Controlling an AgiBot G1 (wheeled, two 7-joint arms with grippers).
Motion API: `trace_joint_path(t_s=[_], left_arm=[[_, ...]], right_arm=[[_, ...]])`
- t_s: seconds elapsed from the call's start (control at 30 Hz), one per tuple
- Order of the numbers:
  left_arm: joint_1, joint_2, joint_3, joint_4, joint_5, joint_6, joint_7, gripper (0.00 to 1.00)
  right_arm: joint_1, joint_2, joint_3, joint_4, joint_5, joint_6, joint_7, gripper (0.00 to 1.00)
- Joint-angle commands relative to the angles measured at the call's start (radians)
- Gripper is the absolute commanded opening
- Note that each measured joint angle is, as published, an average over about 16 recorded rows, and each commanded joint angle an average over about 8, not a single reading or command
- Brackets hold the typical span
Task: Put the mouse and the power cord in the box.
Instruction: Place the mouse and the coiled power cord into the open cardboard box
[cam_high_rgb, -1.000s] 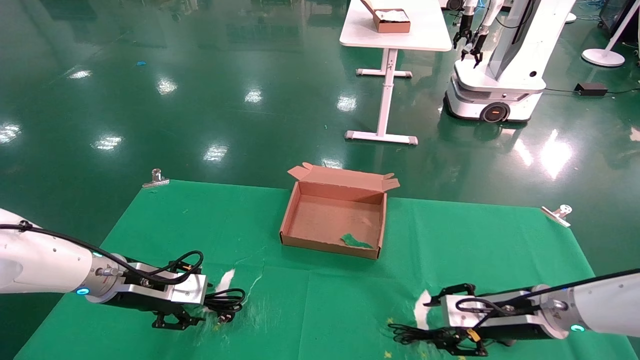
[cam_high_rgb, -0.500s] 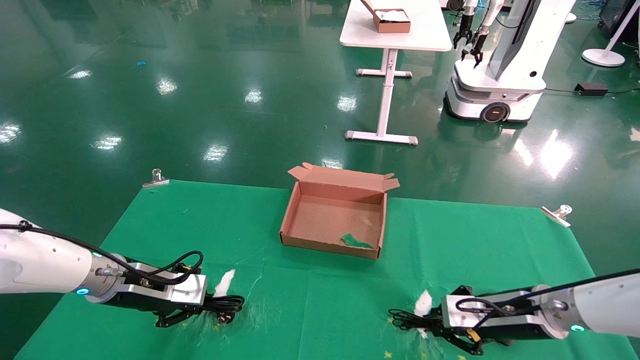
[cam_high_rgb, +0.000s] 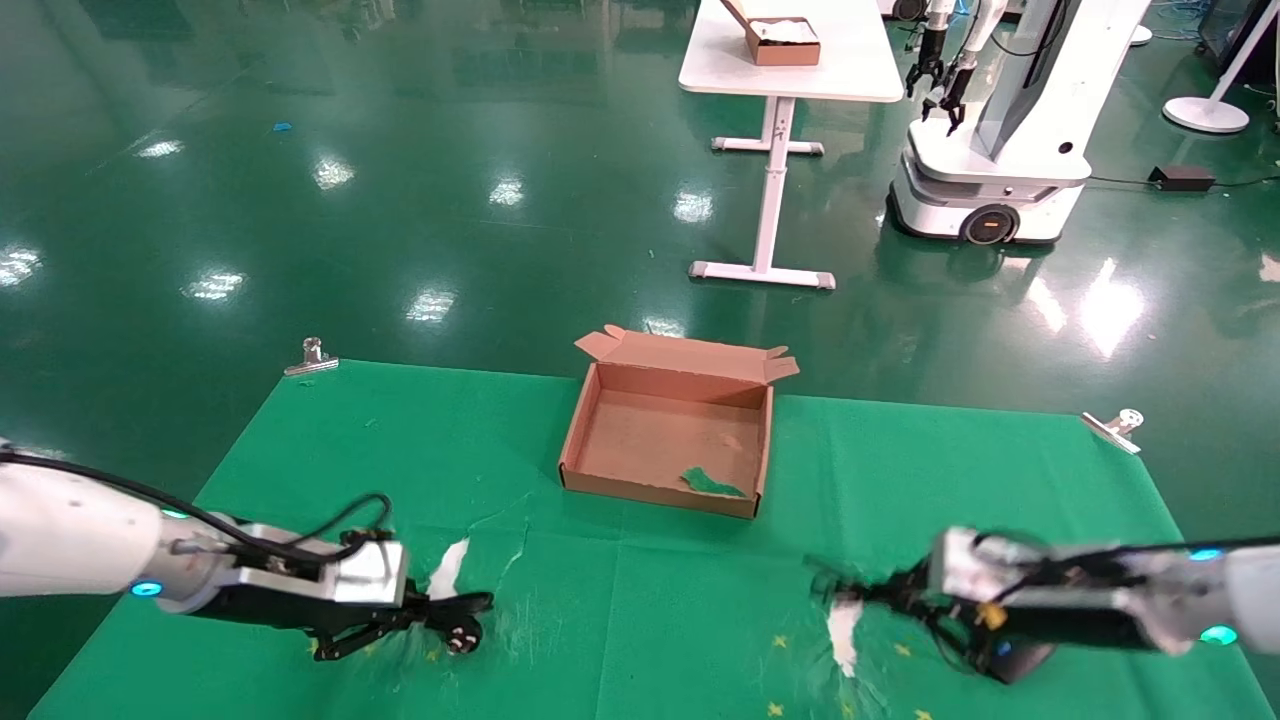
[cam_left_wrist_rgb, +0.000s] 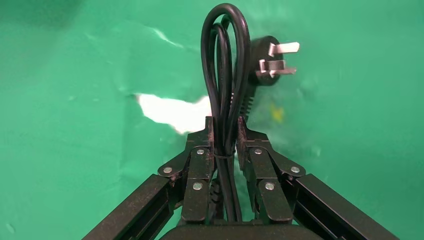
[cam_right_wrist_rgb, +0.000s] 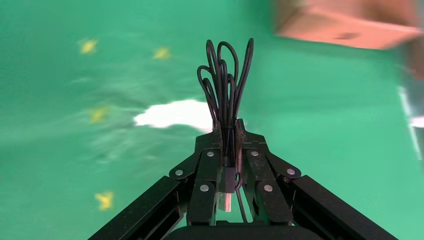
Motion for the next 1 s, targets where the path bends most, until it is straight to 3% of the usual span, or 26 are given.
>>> trace_joint_path(t_s=[0.03,0.17,0.27,0.4,0.5,0.67,0.77,0.93,1.0], left_arm=[[-0.005,-0.02,-0.025,0.015,-0.037,0.033,-0.011,0.0],[-0.041,-0.043,-0.117,0.055,-0.172,0.126,-0.079,0.0],[-0.07,-0.027,-0.17,0.069,-0.248,0.147,-0.124,0.0],[-0.117,0.034,-0.211,0.07,-0.306,0.083,-0.175,0.0],[-0.161,0.088,-0.222,0.061,-0.322,-0.017,-0.197,0.0],[-0.229,0.148,-0.217,0.047,-0.315,-0.176,-0.207,0.0],[-0.257,0.159,-0.209,0.042,-0.303,-0.22,-0.202,0.0],[-0.274,0.145,-0.192,0.039,-0.279,-0.199,-0.18,0.0],[-0.274,0.134,-0.184,0.04,-0.267,-0.176,-0.169,0.0]], right_arm=[[0.011,0.029,0.023,-0.007,0.033,-0.008,0.012,0.0],[0.095,0.065,0.048,0.028,0.067,-0.025,0.058,0.0],[0.153,0.047,0.055,0.063,0.075,-0.018,0.096,0.0],[0.198,-0.049,0.057,0.086,0.077,0.041,0.138,0.0],[0.205,-0.151,0.055,0.069,0.075,0.128,0.144,0.0],[0.175,-0.315,0.052,0.002,0.065,0.373,0.13,0.0],[0.13,-0.371,0.054,-0.016,0.07,0.487,0.133,0.0],[0.044,-0.39,0.052,0.003,0.088,0.495,0.162,0.02],[0.02,-0.39,0.046,0.015,0.091,0.472,0.177,0.21]])
